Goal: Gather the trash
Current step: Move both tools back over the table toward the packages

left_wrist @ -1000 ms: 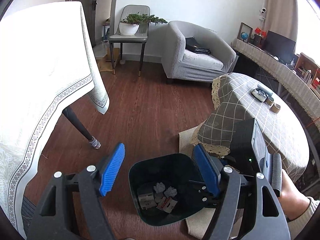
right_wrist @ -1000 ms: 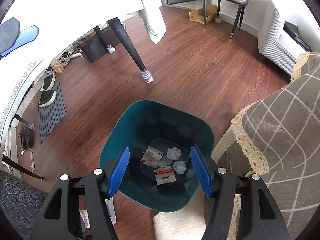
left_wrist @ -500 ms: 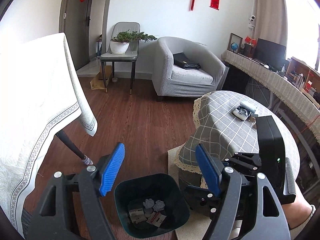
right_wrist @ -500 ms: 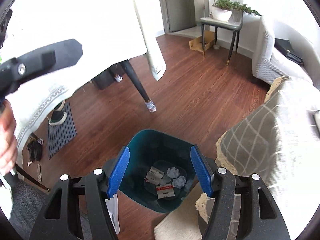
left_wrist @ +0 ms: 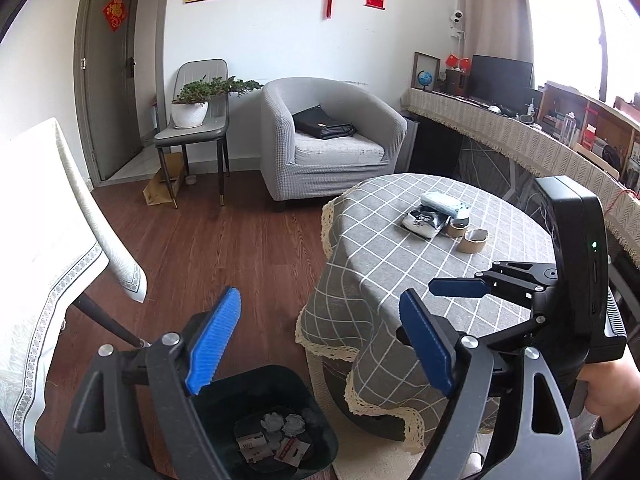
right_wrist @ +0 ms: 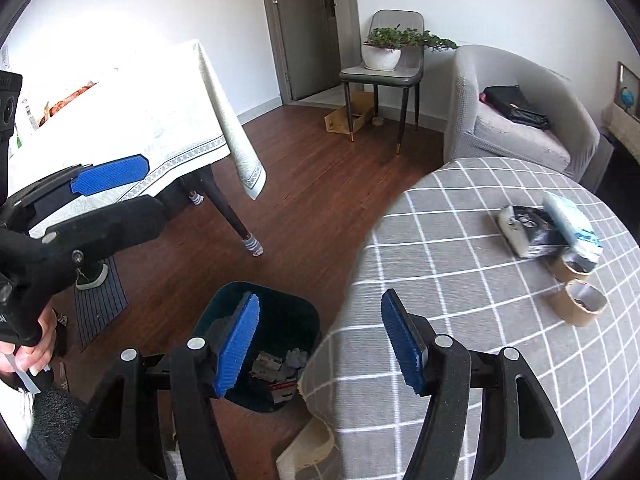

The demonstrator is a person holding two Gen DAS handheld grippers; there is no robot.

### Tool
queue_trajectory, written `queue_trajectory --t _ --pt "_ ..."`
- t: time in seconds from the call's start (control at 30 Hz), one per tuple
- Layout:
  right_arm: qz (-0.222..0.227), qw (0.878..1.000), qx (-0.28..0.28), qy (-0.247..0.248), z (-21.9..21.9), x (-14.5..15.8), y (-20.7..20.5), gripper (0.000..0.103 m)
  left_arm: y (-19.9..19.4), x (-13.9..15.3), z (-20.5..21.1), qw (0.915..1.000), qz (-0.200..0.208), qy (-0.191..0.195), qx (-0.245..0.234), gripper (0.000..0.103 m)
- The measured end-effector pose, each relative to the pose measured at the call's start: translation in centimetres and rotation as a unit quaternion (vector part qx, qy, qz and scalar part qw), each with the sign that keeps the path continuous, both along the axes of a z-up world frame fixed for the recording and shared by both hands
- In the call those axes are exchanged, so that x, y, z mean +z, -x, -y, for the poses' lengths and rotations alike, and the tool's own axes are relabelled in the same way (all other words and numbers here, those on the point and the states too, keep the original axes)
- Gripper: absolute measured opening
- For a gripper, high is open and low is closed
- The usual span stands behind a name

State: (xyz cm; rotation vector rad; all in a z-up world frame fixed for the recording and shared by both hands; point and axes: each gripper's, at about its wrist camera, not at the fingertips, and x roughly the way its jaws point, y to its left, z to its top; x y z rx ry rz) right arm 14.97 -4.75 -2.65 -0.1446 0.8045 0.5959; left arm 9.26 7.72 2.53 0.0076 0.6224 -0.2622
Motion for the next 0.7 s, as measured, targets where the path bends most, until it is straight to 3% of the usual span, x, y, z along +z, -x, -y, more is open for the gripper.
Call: queue_trajectory --t 0.7 --pt "0.025 0.996 -0.085 0.004 11.6 1.9 -5.3 0.068 -7.4 -1.6 8.7 0.9977 -0.011 -0.015 -0.066 0.089"
